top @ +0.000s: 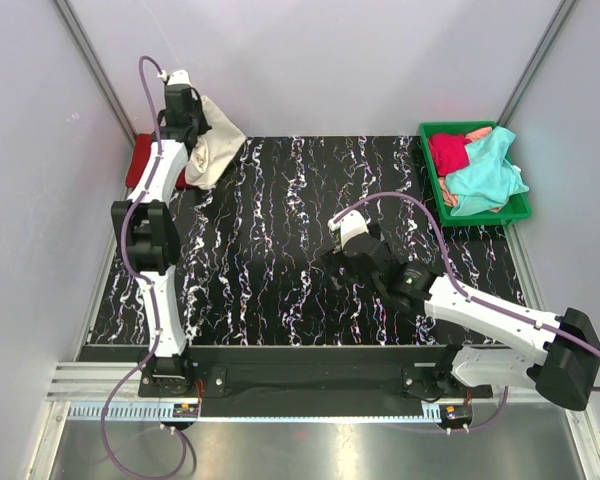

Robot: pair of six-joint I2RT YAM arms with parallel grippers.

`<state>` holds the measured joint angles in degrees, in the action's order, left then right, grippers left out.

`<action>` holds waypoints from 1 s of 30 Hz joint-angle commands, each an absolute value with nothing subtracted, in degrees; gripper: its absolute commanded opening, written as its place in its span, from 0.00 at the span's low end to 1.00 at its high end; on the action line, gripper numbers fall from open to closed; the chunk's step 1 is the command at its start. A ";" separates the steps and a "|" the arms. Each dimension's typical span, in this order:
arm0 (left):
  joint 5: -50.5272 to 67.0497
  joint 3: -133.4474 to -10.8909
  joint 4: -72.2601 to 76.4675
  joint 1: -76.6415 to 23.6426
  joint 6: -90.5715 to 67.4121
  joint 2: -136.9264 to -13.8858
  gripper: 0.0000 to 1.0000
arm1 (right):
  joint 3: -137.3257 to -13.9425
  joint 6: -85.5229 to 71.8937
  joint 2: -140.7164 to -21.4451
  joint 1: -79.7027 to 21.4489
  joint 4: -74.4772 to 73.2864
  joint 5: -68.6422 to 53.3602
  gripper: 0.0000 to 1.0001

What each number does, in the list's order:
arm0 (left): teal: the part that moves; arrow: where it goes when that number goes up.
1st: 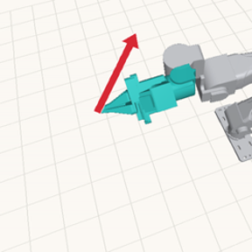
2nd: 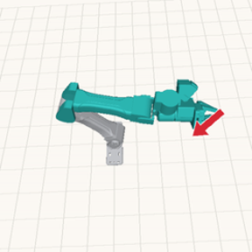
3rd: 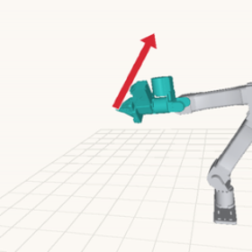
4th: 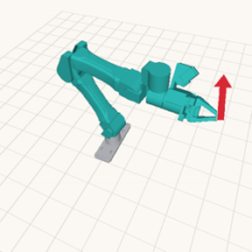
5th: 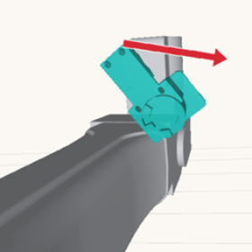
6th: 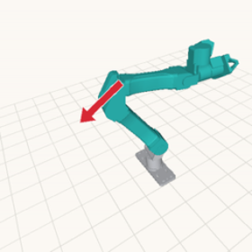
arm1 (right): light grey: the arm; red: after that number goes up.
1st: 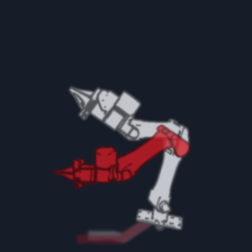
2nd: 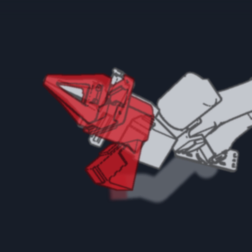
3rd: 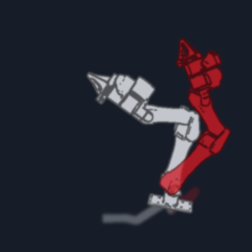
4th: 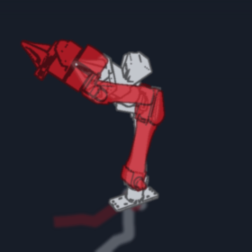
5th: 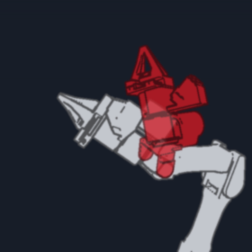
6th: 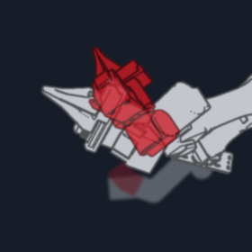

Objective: Fold and stack the t-shirts
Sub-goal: Neatly place the folded tshirt to the corner

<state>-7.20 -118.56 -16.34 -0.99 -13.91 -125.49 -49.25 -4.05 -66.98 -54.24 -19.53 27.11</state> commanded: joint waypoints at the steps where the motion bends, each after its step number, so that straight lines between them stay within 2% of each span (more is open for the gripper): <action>1: -6.86 -119.89 -11.87 -3.77 -16.17 -120.32 0.00 | -51.42 -5.62 -66.71 -53.96 -17.40 28.12 1.00; 18: -4.93 -124.45 -13.09 -4.30 -24.34 -121.29 0.00 | -53.09 -4.83 -70.57 -53.96 -14.50 26.89 1.00; 30: -3.07 -122.87 -13.53 -4.05 -26.11 -121.55 0.00 | -52.82 -4.31 -71.28 -53.88 -14.15 27.25 1.00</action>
